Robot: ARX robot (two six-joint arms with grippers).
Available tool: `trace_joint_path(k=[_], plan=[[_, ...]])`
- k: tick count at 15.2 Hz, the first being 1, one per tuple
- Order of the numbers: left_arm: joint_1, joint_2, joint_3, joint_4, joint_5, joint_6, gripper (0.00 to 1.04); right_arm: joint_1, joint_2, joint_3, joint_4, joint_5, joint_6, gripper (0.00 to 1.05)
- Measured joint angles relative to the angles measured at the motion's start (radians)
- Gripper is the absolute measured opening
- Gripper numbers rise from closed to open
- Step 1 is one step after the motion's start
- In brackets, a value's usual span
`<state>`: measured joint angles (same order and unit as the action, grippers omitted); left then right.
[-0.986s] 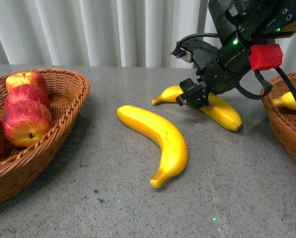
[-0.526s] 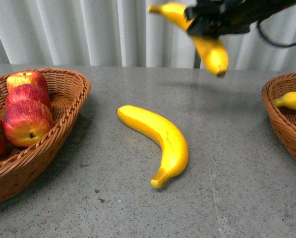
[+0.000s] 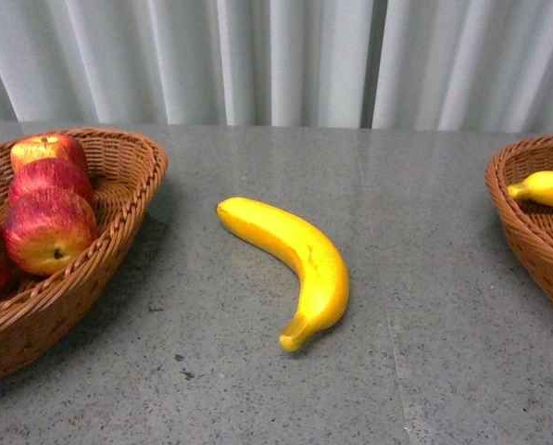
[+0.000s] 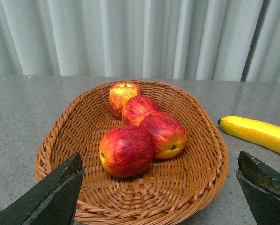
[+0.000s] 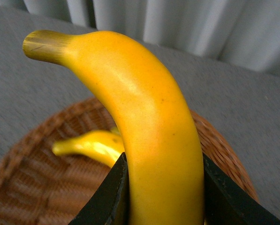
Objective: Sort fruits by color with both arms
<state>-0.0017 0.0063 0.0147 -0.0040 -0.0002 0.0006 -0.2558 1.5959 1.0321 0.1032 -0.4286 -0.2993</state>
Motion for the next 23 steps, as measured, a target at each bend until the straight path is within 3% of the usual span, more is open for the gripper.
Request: trace_joint_path(k=[2,5,9,11,18,20,23], plan=[[0.0,0.0,0.0,0.0,0.0,0.0,0.98,-0.103,-0.003,-0.051,-0.066,-0.016,-0.118,0.34],[0.0,0.0,0.0,0.0,0.0,0.0,0.98,-0.153,-0.076,-0.11,-0.16,-0.04,-0.235,0.34],[0.0,0.0,0.0,0.0,0.0,0.0,0.98,-0.142,-0.18,-0.098,-0.255,-0.146,-0.288,0.79],[0.0,0.0,0.0,0.0,0.0,0.0,0.98,-0.067,-0.204,-0.061,-0.232,-0.146,-0.24,1.0],[0.0,0.0,0.0,0.0,0.0,0.0,0.98,0.493,-0.009,0.127,-0.189,0.06,-0.003,0.98],[0.0,0.0,0.0,0.0,0.0,0.0,0.98,0.593,0.079,0.136,-0.204,0.087,0.02,0.98],[0.0,0.0,0.0,0.0,0.0,0.0,0.98,0.643,0.145,0.137,-0.235,0.132,0.061,0.98]])
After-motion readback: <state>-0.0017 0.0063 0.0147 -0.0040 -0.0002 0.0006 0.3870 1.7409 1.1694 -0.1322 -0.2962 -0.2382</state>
